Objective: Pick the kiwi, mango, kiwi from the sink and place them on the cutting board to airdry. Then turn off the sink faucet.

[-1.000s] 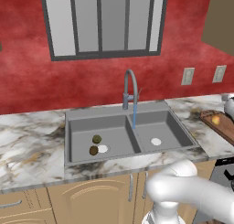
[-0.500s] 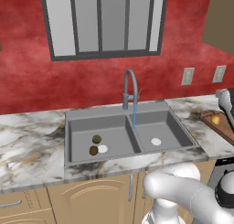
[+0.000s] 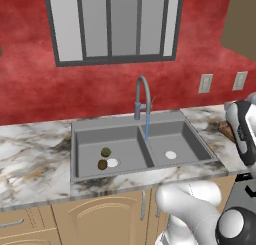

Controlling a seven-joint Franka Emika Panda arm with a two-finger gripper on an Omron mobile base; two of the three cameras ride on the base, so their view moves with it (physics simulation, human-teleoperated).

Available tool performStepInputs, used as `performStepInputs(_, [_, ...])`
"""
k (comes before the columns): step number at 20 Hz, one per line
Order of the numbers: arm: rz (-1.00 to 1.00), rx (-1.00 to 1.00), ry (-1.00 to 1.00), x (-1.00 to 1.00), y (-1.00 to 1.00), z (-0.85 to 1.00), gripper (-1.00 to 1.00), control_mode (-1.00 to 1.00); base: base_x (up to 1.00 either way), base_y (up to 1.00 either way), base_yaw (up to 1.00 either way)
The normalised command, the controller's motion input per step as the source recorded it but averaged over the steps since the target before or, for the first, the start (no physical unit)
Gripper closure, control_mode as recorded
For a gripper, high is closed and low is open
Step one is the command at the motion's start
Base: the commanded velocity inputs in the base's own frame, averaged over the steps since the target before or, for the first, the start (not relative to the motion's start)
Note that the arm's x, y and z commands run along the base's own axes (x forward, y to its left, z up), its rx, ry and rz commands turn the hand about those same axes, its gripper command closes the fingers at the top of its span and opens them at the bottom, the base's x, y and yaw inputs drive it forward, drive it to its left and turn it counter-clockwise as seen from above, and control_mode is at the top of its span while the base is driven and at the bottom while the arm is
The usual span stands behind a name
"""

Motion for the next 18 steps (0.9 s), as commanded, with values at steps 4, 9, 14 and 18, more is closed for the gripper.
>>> performStepInputs(4, [-0.02,0.06,0.03,-0.35,0.22,0.40,-1.00,-1.00,0.00,0.00,0.00])
performStepInputs(9, [0.00,0.02,0.07,-0.20,0.26,0.62,-1.00,-1.00,0.00,0.00,0.00])
performStepInputs(14, [0.00,0.03,0.12,-0.18,0.30,0.60,-1.00,-1.00,0.00,0.00,0.00])
performStepInputs(18, [0.00,0.07,0.18,-0.28,0.23,0.50,-1.00,-1.00,0.00,0.00,0.00])
